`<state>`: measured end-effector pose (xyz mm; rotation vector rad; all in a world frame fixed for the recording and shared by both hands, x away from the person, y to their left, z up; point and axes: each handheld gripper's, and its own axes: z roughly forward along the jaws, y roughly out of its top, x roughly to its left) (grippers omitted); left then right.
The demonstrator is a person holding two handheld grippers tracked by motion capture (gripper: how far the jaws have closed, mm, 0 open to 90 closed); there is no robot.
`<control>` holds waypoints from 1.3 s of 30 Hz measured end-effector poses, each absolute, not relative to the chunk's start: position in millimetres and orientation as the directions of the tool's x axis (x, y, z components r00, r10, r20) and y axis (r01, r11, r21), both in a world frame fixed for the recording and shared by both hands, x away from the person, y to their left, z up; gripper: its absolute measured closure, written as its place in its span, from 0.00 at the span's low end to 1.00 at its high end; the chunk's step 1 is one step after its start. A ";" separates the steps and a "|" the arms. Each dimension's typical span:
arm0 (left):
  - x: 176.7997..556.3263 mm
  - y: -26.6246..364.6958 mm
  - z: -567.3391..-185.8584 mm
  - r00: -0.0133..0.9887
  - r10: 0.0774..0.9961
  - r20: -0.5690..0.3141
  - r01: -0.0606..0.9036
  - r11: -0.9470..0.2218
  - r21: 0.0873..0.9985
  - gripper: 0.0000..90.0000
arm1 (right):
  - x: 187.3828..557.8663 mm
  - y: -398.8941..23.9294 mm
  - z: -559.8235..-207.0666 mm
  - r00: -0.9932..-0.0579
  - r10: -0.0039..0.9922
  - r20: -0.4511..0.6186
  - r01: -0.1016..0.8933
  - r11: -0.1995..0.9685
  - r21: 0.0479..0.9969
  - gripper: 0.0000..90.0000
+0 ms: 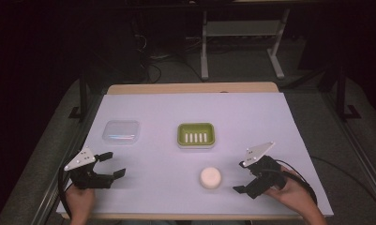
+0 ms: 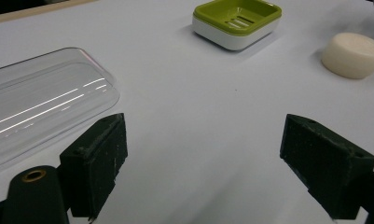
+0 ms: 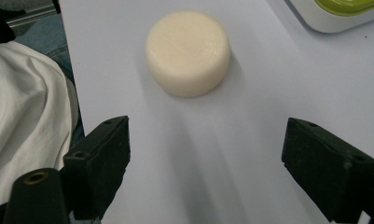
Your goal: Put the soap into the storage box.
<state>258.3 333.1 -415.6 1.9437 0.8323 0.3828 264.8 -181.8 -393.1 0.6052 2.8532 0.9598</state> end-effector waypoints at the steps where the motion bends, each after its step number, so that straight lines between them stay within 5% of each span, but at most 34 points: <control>1: 258.3 333.1 -415.6 0.719 0.691 -0.075 0.392 -0.314 0.865 0.16 | 265.7 -180.1 -392.9 -0.922 0.382 0.060 0.341 0.728 0.595 0.16; 39: 257.5 333.4 -415.1 0.718 0.692 -0.072 0.391 -0.316 0.865 0.16 | 290.1 -117.6 -398.5 -0.966 0.254 0.044 0.236 0.803 0.547 0.16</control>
